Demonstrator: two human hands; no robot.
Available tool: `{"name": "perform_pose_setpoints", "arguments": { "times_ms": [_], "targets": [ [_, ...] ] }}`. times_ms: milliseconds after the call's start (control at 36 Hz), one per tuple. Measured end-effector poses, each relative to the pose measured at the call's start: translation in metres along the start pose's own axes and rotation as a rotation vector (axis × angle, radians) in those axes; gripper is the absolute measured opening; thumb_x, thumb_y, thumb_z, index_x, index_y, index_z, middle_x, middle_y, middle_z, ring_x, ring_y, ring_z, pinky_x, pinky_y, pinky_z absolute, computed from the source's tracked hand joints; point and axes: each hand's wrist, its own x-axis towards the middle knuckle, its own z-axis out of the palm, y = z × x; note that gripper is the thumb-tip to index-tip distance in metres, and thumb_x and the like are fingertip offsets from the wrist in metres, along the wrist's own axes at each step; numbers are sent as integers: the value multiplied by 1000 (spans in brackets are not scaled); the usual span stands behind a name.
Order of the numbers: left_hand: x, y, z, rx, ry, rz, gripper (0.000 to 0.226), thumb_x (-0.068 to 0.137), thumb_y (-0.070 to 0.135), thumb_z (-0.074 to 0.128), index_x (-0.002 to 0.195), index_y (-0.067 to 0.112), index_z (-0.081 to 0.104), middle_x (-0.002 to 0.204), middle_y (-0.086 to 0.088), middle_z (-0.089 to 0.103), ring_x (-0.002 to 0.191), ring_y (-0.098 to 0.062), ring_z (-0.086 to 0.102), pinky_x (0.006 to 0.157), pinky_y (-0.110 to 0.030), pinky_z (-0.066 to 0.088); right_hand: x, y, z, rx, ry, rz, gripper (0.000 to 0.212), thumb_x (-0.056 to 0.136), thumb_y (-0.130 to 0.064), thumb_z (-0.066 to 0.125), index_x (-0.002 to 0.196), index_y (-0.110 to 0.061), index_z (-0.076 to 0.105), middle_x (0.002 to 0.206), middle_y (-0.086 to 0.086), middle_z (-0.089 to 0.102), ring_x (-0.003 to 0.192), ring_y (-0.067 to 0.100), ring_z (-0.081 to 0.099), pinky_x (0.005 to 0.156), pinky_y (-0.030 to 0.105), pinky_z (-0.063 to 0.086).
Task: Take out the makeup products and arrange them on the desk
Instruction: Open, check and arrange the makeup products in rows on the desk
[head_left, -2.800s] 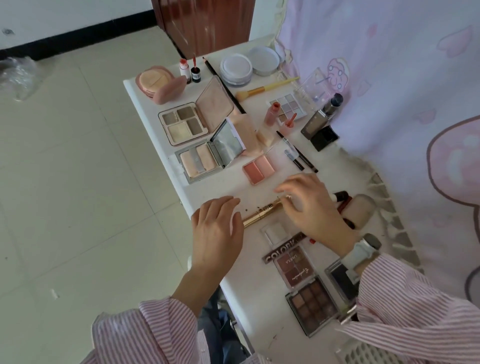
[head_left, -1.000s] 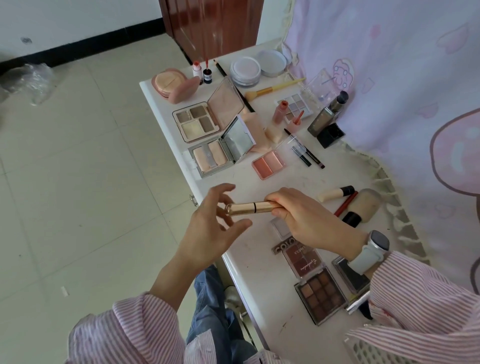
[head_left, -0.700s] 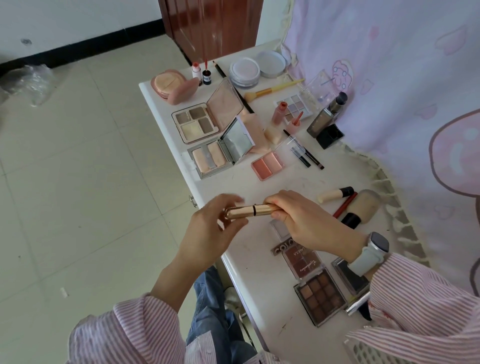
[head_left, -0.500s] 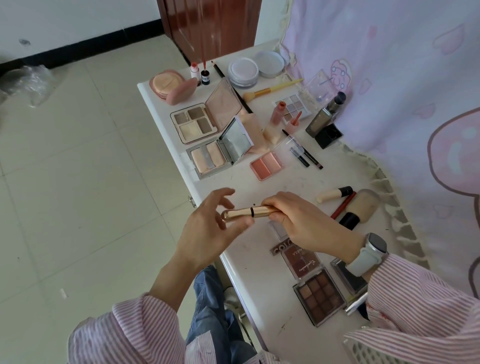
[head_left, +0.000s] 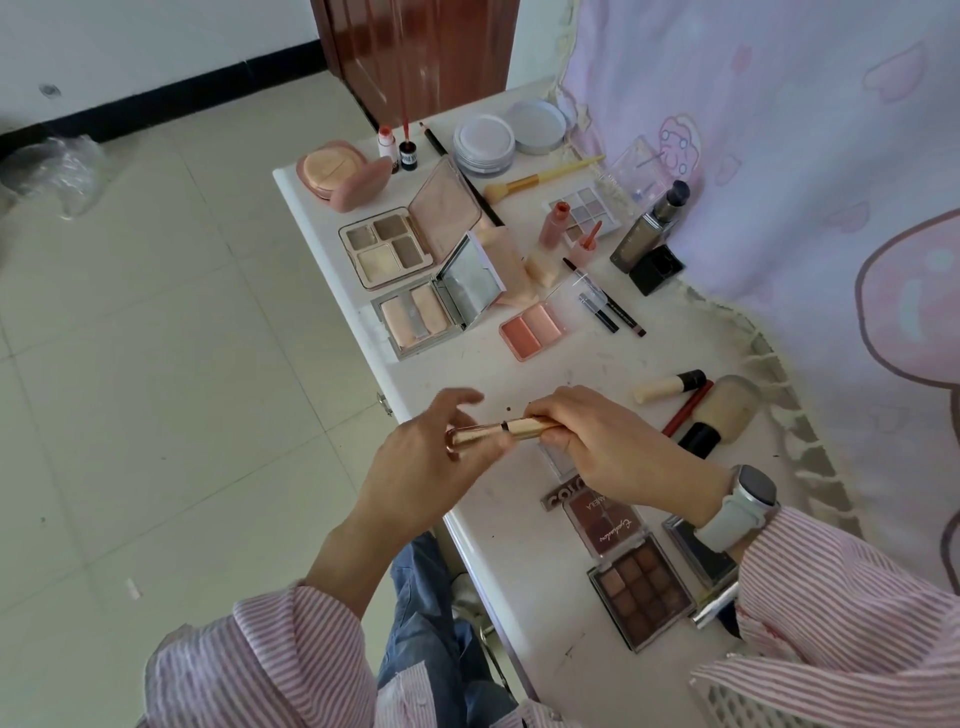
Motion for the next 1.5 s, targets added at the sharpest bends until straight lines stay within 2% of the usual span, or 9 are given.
{"name": "perform_pose_setpoints", "arguments": {
  "times_ms": [83, 194, 361, 472, 667, 889, 1167, 1361, 1500],
  "targets": [
    [0, -1, 3, 34, 9, 71, 32, 80, 33, 70, 108, 23, 57, 83, 14, 57, 63, -7, 55, 58, -12, 42, 1, 1, 0, 0, 1, 4, 24, 96, -19, 44, 119, -14, 52, 95, -10, 45, 88, 7, 39, 81, 25, 39],
    [-1, 0, 2, -44, 106, 1, 34, 83, 49, 49, 82, 18, 64, 53, -1, 55, 50, -20, 49, 51, -34, 43, 1, 1, -1, 14, -4, -4, 24, 96, -19, 44, 118, -14, 52, 94, -11, 44, 88, 6, 39, 81, 25, 38],
    [1, 0, -1, -120, 30, 11, 35, 78, 26, 72, 100, 34, 47, 74, 1, 59, 61, -12, 51, 56, -18, 42, 2, 4, -1, 49, 23, 1, 22, 95, -15, 45, 116, -12, 54, 94, -8, 48, 89, 11, 44, 83, 28, 40],
    [1, 0, -4, -169, 131, -1, 26, 78, 58, 52, 76, 32, 53, 57, -10, 54, 49, -16, 41, 46, -21, 32, 3, 5, -1, 90, 21, 16, 23, 96, -16, 44, 116, -14, 53, 95, -7, 50, 91, 13, 46, 83, 27, 40],
    [3, 5, -6, -459, 156, -48, 21, 83, 12, 64, 98, 26, 59, 65, -3, 53, 49, -11, 50, 50, -22, 42, 4, 2, -1, 187, 18, 74, 25, 96, -17, 43, 119, -14, 52, 85, -16, 47, 70, 1, 45, 65, 14, 36],
    [5, 8, -11, -708, 32, -83, 37, 83, 21, 57, 120, 19, 55, 72, 10, 58, 62, -12, 54, 63, -19, 47, 4, -5, -2, 423, -65, 86, 20, 98, -18, 39, 110, -31, 49, 77, -4, 51, 55, 0, 42, 54, 16, 39],
    [13, 19, -3, -929, 368, -107, 25, 83, 16, 59, 108, 19, 57, 89, 0, 72, 88, -21, 67, 74, -26, 52, 4, -18, -4, 705, -219, 174, 30, 98, -9, 38, 122, -25, 45, 77, -10, 50, 63, 3, 45, 61, 19, 42],
    [22, 22, -3, -973, 616, -139, 22, 88, 0, 58, 103, 17, 61, 82, -1, 72, 80, -20, 66, 72, -26, 52, 10, -23, 4, 929, 112, 323, 17, 89, -10, 56, 106, -11, 62, 87, 5, 69, 67, 12, 64, 66, 22, 54],
    [27, 24, -5, -995, 684, -175, 20, 87, 1, 60, 98, 18, 60, 73, 2, 71, 71, -13, 66, 69, -23, 52, 15, -24, 9, 718, 167, 276, 8, 90, -16, 57, 96, -21, 58, 81, -5, 67, 60, 2, 60, 60, 16, 50]
  ]
}}
